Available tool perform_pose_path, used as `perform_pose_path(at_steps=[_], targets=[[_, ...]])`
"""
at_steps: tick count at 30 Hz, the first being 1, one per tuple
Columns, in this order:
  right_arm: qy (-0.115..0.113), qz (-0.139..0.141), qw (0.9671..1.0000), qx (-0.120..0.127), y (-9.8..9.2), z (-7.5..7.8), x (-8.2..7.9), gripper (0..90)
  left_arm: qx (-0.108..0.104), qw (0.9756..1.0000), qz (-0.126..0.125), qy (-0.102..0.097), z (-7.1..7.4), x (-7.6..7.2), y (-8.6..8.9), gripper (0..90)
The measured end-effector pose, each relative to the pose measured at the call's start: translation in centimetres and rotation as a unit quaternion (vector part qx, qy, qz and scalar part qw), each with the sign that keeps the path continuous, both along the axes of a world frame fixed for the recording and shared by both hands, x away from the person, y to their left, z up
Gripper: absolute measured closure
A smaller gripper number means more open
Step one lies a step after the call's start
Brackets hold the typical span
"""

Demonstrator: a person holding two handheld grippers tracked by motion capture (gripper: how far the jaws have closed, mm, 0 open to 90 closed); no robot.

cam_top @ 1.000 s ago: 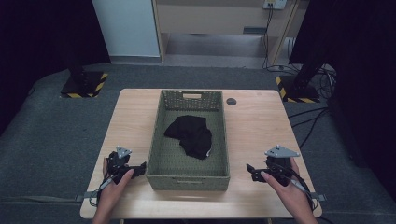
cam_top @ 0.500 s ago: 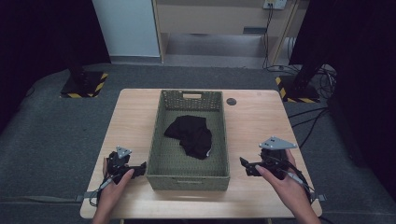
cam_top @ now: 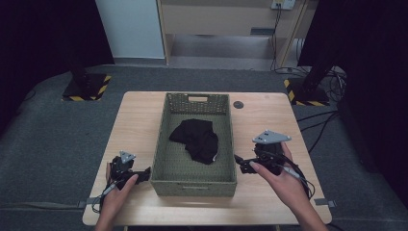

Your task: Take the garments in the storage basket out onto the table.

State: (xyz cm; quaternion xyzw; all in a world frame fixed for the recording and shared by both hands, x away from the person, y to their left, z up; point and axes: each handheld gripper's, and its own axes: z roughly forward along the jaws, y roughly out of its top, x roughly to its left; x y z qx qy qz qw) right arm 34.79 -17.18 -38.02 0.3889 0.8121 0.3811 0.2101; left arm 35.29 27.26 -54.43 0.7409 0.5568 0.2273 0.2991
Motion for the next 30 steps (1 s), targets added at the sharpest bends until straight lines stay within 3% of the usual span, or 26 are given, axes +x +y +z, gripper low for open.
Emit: perform_pose_path(at_steps=[12,21,30], targets=[[-0.003,0.013,0.9999,-0.008,2.8,1.4,1.9,3.0,0.000,1.0000,0.000,0.000,0.0,0.0,0.0,0.0],[0.001,0.012,0.9999,0.004,4.7,1.7,3.7,3.4,0.000,1.0000,0.000,0.000,0.0,0.0,0.0,0.0],[0.005,0.010,0.9999,0.000,6.1,1.8,4.9,3.1,0.000,1.0000,0.000,0.000,0.0,0.0,0.0,0.0]])
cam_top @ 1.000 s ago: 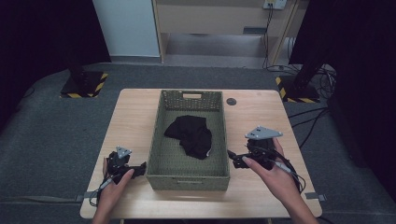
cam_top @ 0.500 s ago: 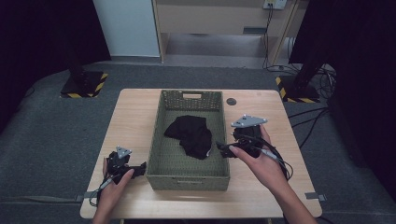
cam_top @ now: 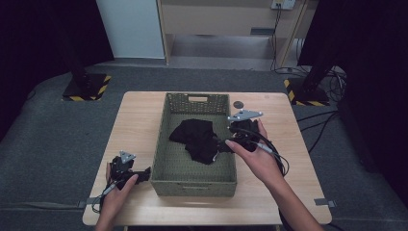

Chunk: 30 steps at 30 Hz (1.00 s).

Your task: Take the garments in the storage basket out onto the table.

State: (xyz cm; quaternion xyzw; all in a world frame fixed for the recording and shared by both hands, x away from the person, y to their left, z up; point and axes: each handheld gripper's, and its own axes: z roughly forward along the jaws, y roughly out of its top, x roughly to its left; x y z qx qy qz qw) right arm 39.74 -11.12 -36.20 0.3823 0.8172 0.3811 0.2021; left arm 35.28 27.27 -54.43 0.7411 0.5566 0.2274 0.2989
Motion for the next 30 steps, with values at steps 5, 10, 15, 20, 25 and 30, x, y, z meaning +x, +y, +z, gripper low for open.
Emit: perform_pose_path(at_steps=[5,10,15,20,25,30], targets=[[0.002,0.001,1.0000,-0.003,0.8,0.0,0.5,3.1,0.000,1.0000,0.000,0.000,0.0,0.0,0.0,0.0],[0.005,-0.001,1.0000,0.001,1.4,-0.1,1.0,3.2,0.000,1.0000,0.000,0.000,0.0,0.0,0.0,0.0],[0.006,0.000,1.0000,0.002,2.4,-0.3,1.6,3.2,0.000,1.0000,0.000,0.000,0.0,0.0,0.0,0.0],[0.010,0.003,0.9999,-0.001,3.5,-0.8,2.2,3.3,0.000,1.0000,0.000,0.000,0.0,0.0,0.0,0.0],[0.015,0.002,0.9999,0.000,4.4,-1.3,2.7,3.3,0.000,1.0000,0.000,0.000,0.0,0.0,0.0,0.0],[0.024,-0.001,0.9997,-0.001,5.2,-1.9,3.3,3.1,0.000,1.0000,0.000,0.000,0.0,0.0,0.0,0.0]])
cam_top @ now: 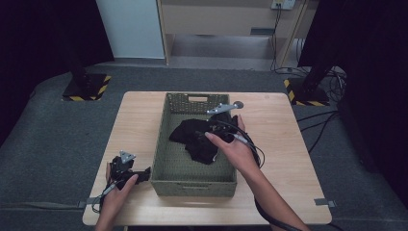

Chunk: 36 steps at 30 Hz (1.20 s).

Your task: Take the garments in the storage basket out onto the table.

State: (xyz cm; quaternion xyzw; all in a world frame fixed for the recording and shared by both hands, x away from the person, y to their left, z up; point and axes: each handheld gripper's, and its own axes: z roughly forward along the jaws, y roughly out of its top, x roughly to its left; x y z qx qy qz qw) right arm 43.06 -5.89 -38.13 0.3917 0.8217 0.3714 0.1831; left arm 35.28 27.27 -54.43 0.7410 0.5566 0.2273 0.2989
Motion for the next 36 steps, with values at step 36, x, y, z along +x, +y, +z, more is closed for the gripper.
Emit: perform_pose_path(at_steps=[36], targets=[[0.045,-0.023,0.9984,-0.026,3.5,-5.0,3.1,2.9,0.000,1.0000,0.000,0.000,0.0,0.0,0.0,0.0]])
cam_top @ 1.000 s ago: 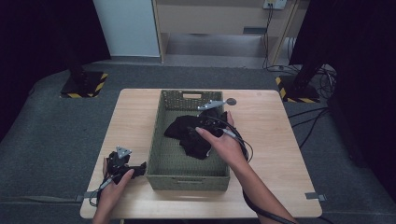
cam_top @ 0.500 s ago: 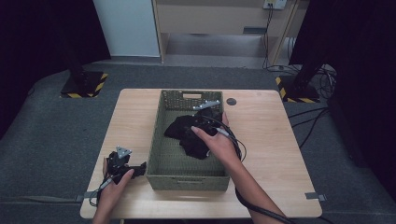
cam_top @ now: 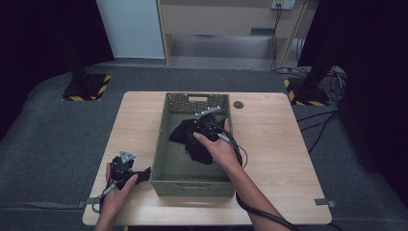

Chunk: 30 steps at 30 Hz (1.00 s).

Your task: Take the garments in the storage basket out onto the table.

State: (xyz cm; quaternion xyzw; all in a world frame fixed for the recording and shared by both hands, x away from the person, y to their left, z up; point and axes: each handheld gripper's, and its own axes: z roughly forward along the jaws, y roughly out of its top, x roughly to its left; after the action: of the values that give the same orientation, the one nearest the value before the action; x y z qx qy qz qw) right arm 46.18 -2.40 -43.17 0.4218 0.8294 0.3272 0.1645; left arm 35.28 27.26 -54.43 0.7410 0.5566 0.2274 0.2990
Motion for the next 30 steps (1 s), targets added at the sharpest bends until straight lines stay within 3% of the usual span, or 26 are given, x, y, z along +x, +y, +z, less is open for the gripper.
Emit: perform_pose_path(at_steps=[21,30], targets=[[0.028,-0.026,0.9993,0.005,1.8,-3.7,2.7,2.9,0.000,1.0000,0.000,0.000,0.0,0.0,0.0,0.0],[0.036,-0.030,0.9989,-0.009,2.1,-4.6,3.6,2.6,0.000,1.0000,-0.001,0.000,0.0,0.0,0.0,0.0]])
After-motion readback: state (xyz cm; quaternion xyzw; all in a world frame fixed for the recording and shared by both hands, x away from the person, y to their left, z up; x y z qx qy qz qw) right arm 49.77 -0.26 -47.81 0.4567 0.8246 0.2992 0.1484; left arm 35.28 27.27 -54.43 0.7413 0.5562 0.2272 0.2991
